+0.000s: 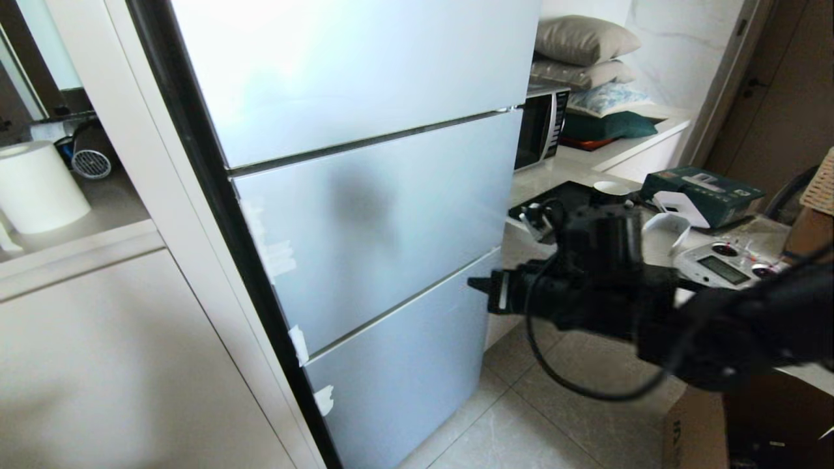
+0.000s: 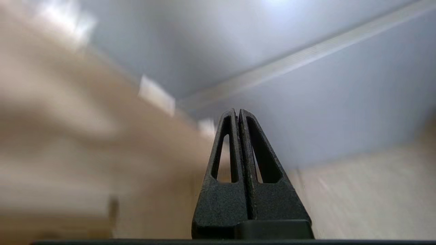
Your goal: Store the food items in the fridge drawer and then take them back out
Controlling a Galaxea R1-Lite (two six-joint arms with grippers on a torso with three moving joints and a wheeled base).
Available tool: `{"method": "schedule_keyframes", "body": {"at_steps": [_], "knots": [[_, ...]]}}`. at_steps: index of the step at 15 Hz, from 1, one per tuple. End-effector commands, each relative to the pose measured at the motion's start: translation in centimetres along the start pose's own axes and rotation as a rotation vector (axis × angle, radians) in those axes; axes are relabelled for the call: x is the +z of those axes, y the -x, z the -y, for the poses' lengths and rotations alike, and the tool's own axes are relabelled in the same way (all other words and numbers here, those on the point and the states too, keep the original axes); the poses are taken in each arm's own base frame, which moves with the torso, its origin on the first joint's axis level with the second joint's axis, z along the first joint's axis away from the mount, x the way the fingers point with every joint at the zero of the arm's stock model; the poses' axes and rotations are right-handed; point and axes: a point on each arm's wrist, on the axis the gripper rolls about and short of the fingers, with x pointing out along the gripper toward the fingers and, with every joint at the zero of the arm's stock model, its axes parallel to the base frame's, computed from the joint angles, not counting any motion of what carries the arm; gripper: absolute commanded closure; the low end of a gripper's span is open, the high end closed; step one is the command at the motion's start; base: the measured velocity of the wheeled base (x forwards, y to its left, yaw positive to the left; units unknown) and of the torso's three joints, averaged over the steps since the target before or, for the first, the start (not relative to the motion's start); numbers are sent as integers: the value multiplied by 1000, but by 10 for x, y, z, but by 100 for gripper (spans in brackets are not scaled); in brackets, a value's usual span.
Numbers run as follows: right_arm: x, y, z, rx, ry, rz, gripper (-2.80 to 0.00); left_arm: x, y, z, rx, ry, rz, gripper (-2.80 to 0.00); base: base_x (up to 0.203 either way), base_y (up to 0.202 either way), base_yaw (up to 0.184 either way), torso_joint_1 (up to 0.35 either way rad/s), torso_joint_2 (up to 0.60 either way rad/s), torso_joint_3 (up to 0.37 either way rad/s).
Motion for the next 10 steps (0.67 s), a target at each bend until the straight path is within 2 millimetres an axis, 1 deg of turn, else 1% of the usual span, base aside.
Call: {"method": "schedule_keyframes", "body": {"at_steps": [1, 2, 3, 4, 6, 7, 8, 10], "knots": [[-1, 108, -21, 26, 66, 108, 0, 0, 0, 0, 1, 0, -2, 0, 0, 0, 0, 0, 0, 0], [-11, 135, -21, 4, 80, 132, 0, 0, 0, 0, 1, 0, -2, 0, 0, 0, 0, 0, 0, 0], [-27, 164, -16, -32, 89, 150, 0, 0, 0, 0, 1, 0, -2, 0, 0, 0, 0, 0, 0, 0], [-46, 190, -7, -84, 94, 170, 0, 0, 0, 0, 1, 0, -2, 0, 0, 0, 0, 0, 0, 0], [-67, 238, 9, -197, 103, 286, 0, 0, 0, 0, 1, 0, -2, 0, 0, 0, 0, 0, 0, 0], [-81, 258, 15, -274, 121, 338, 0, 0, 0, 0, 1, 0, -2, 0, 0, 0, 0, 0, 0, 0], [-97, 273, 19, -342, 153, 362, 0, 0, 0, 0, 1, 0, -2, 0, 0, 0, 0, 0, 0, 0], [-128, 294, 21, -422, 217, 386, 0, 0, 0, 0, 1, 0, -2, 0, 0, 0, 0, 0, 0, 0]]}}
